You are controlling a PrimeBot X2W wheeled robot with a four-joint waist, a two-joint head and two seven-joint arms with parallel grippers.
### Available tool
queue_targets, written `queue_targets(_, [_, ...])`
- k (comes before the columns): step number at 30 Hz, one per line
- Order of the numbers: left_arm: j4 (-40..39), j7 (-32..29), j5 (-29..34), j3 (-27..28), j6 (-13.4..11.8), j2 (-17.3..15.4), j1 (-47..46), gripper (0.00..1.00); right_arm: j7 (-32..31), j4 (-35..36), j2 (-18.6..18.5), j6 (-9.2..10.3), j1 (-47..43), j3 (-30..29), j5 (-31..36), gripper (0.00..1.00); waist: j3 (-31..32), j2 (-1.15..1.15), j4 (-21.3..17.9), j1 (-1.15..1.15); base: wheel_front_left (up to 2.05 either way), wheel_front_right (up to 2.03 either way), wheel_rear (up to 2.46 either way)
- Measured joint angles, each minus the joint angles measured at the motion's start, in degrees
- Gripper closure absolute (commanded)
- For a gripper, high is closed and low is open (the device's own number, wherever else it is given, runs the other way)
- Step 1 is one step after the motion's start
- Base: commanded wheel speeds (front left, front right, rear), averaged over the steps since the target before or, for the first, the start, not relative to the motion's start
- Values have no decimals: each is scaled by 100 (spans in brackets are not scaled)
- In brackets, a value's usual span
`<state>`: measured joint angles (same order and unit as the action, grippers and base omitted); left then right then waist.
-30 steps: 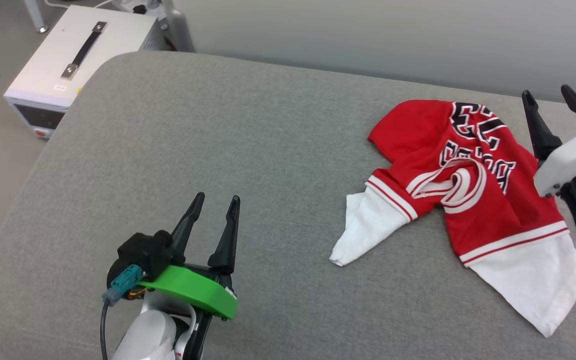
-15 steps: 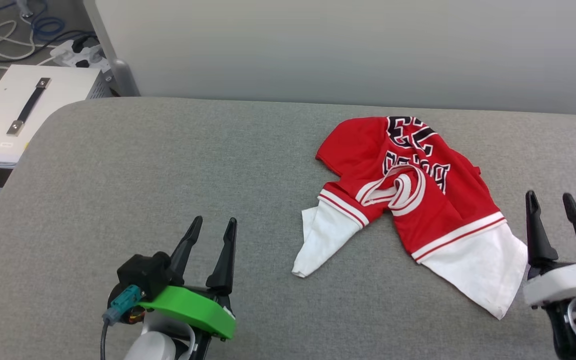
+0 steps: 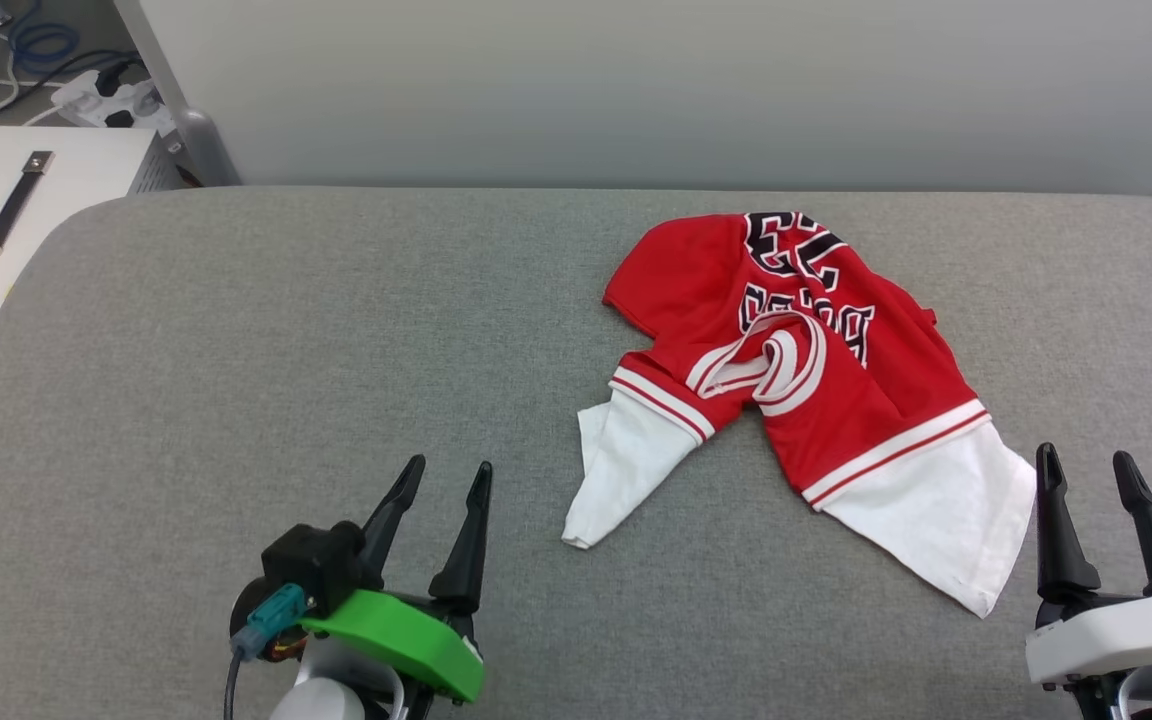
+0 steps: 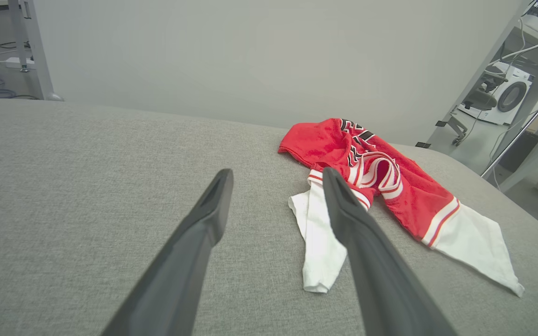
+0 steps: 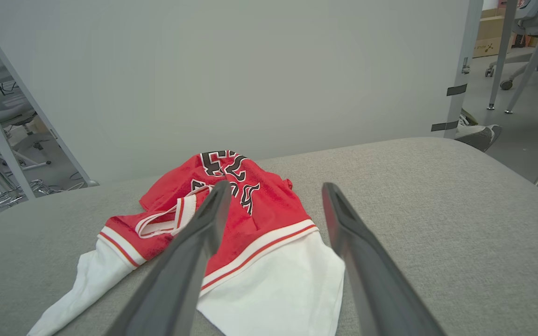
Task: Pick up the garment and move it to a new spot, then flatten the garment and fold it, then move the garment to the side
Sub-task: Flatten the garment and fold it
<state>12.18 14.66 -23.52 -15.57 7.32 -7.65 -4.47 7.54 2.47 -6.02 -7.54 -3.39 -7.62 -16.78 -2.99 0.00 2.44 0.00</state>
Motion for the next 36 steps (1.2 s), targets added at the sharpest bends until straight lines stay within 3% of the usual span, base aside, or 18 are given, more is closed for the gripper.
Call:
queue_targets(2, [70, -54, -33, -90, 0, -33, -110, 0, -104, 93, 2, 0, 0, -24, 25, 0, -65, 0, -32, 0, 0, 0, 0])
queue_targets(6, [108, -1003, -84, -346, 0, -154, -641, 0, -278, 312, 4, 0, -2, -135, 68, 0, -222, 0, -102, 0, 0, 0, 0])
queue_targets(13, [77, -3650, -421, -736, -170, -212, -1211, 0, -389, 552, 22, 0, -2, -201, 122, 0, -483, 0, -277, 0, 0, 0, 0])
queue_targets(14, [63, -4321, -371, -867, -345, -311, -1329, 0, -428, 588, 34, 0, 1, -145, 136, 0, -578, 0, -384, 0, 0, 0, 0])
queue_targets(18, [208, -4598, -182, -970, -653, -337, -1469, 0, -428, 590, 73, 0, 8, -105, 140, 0, -773, 0, -608, 0, 0, 0, 0])
queue_targets(30, [743, -4482, 156, -1144, -806, -445, -1680, 0, -426, 569, 119, 0, 26, -100, 152, 0, -961, 0, -812, 0, 0, 0, 0])
queue_targets(31, [783, -4544, 163, -1192, -799, -452, -1708, 38, -426, 568, 120, 0, 29, -100, 152, 0, -966, 0, -808, 0, 0, 0, 0])
queue_targets(32, [810, -4614, 167, -1236, -760, -454, -1739, 93, -426, 568, 120, 0, 31, -101, 153, 0, -969, 0, -802, 0, 0, 0, 0])
queue_targets(33, [836, -4673, 171, -1269, -730, -455, -1764, 100, -426, 566, 119, 0, 34, -104, 153, 0, -971, 0, -795, 0, 0, 0, 0])
queue_targets(36, [882, -4816, 149, -1338, -648, -454, -1795, 100, -426, 564, 116, 0, 55, -130, 154, 0, -971, 0, -761, 0, 0, 0, 0])
